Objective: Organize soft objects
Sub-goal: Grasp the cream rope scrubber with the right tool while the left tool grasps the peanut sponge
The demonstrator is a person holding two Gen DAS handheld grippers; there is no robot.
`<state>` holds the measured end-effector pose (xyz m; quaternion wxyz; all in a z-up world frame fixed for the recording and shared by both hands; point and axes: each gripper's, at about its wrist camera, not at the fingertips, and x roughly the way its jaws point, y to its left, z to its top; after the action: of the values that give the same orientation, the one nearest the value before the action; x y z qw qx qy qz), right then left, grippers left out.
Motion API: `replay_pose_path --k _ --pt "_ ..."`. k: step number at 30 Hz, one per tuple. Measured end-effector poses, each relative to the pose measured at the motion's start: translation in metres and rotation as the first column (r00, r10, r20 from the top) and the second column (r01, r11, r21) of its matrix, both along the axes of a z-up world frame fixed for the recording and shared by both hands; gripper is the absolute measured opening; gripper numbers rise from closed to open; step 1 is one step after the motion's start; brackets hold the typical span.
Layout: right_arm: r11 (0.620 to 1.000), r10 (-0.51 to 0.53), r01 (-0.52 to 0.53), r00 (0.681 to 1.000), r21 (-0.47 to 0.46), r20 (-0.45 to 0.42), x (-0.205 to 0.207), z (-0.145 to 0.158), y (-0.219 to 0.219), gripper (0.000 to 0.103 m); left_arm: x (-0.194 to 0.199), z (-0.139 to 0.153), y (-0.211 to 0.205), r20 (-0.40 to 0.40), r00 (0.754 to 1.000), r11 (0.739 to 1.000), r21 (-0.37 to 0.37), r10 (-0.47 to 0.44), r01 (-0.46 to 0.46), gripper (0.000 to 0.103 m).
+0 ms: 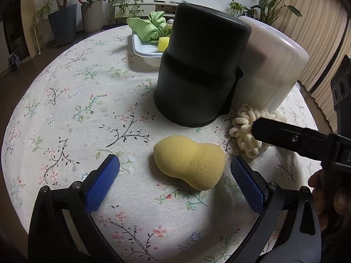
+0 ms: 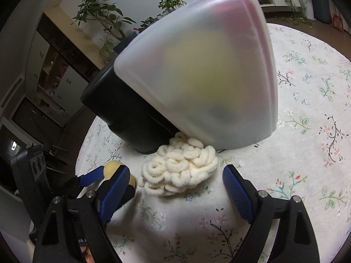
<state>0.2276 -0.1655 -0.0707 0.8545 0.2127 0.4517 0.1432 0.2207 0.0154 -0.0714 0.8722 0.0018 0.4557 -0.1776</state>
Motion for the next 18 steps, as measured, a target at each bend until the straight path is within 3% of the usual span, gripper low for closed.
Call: replay_pose_path --k 7,15,18 --pt "0.999 -0.015 0.016 1.000 -0.042 0.020 0.008 0.001 0.010 0.090 -0.002 0.001 -0.006 0.006 1.000 1.000 0.010 -0.023 0.023 0.099" --pt "0.989 -0.006 0.015 0.998 -0.147 0.061 0.007 0.001 0.011 0.060 -0.001 0.001 -0.011 0.002 0.998 0.998 0.027 -0.056 0.056 0.096" --pt "0.986 0.004 0.007 0.998 -0.169 0.066 0.007 0.001 0.007 0.049 -0.002 0.001 -0.012 0.011 0.999 0.998 0.050 -0.041 0.040 0.085"
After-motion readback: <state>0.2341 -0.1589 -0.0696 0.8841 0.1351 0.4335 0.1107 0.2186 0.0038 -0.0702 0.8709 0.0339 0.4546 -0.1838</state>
